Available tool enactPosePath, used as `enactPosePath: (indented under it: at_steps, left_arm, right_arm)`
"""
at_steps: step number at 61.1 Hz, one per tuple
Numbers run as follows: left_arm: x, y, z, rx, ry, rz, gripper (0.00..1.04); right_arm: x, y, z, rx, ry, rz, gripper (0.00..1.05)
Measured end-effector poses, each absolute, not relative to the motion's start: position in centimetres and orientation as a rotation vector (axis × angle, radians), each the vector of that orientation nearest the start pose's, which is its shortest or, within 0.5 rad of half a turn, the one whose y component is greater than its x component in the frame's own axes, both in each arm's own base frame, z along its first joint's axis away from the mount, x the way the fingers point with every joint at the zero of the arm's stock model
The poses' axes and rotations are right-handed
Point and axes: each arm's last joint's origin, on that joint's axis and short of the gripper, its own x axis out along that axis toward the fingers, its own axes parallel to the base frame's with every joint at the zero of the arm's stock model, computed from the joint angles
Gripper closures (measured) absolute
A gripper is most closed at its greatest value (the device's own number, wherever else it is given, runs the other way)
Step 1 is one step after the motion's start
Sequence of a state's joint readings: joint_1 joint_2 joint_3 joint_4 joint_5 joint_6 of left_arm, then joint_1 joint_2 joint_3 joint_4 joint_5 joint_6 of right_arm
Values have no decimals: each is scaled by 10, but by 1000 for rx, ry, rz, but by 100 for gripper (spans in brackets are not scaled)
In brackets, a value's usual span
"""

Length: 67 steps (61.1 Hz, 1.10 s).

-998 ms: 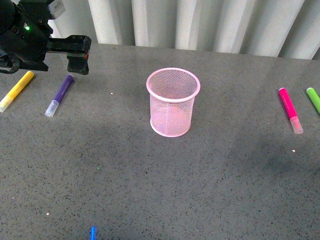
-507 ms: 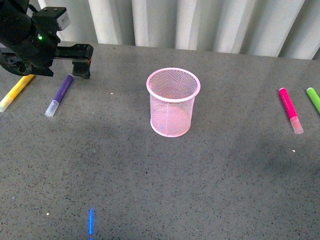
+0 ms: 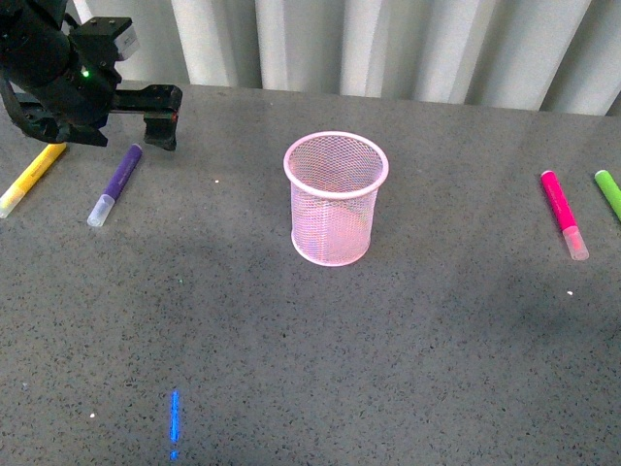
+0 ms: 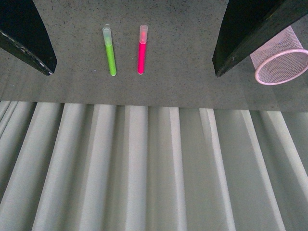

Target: Insert purple and pink pens into pink cup

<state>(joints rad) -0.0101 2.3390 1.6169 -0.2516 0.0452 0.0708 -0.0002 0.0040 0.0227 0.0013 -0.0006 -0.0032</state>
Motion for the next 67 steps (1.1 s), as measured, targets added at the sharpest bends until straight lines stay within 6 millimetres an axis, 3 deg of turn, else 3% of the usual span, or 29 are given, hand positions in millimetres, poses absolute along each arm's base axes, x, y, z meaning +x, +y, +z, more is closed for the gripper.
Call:
enactPosePath:
  at_steps: [17, 29, 47, 57, 67]
  left_arm:
    - [484, 3, 79, 71, 1029, -56, 7]
    - [488, 0, 79, 86, 1040, -71, 7]
    - [486, -4, 80, 94, 1095, -67, 54]
    - [480, -6, 79, 78, 1108, -78, 90]
    - [467, -7, 79, -55, 1039, -116, 92]
  right_arm:
    - [97, 0, 171, -3, -20, 0, 7]
    - [97, 0, 171, -3, -20, 0, 7]
    - [97, 0, 171, -3, -20, 0, 7]
    - [97, 0, 171, -3, -20, 0, 7]
    - [97, 0, 171, -3, -20, 0, 7]
